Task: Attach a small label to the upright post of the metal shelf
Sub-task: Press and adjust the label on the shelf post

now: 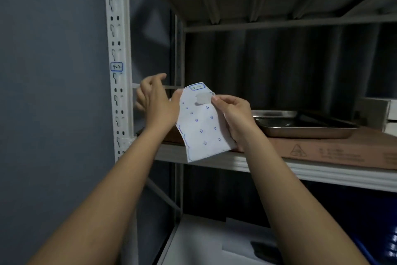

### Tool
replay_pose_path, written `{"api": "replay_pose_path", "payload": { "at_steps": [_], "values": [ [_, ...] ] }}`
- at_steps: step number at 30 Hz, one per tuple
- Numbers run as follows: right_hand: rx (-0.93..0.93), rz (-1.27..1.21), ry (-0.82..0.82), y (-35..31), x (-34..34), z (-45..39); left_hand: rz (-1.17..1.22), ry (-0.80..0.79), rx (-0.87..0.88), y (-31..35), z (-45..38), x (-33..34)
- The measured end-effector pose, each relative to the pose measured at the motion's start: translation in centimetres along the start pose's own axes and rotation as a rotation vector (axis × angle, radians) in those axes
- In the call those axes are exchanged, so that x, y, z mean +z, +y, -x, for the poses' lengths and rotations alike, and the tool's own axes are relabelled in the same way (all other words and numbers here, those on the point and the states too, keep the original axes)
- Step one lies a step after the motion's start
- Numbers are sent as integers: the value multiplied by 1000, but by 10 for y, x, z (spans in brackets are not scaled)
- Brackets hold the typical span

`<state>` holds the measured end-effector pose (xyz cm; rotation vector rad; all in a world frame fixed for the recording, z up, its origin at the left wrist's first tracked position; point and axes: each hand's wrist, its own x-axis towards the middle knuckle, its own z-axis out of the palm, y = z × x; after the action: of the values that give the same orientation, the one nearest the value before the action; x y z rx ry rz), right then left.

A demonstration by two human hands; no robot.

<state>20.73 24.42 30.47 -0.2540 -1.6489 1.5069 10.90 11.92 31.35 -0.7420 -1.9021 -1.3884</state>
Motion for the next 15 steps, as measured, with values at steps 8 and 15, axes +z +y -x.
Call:
{"api": "replay_pose_path", "payload": {
  "at_steps": [8, 15],
  "values": [
    [54, 117, 275, 29, -1, -60, -353, -544, 168, -26, 21, 49],
    [-482, 272, 305, 36, 0, -18, 14, -176, 81, -32, 32, 40]
  ]
}}
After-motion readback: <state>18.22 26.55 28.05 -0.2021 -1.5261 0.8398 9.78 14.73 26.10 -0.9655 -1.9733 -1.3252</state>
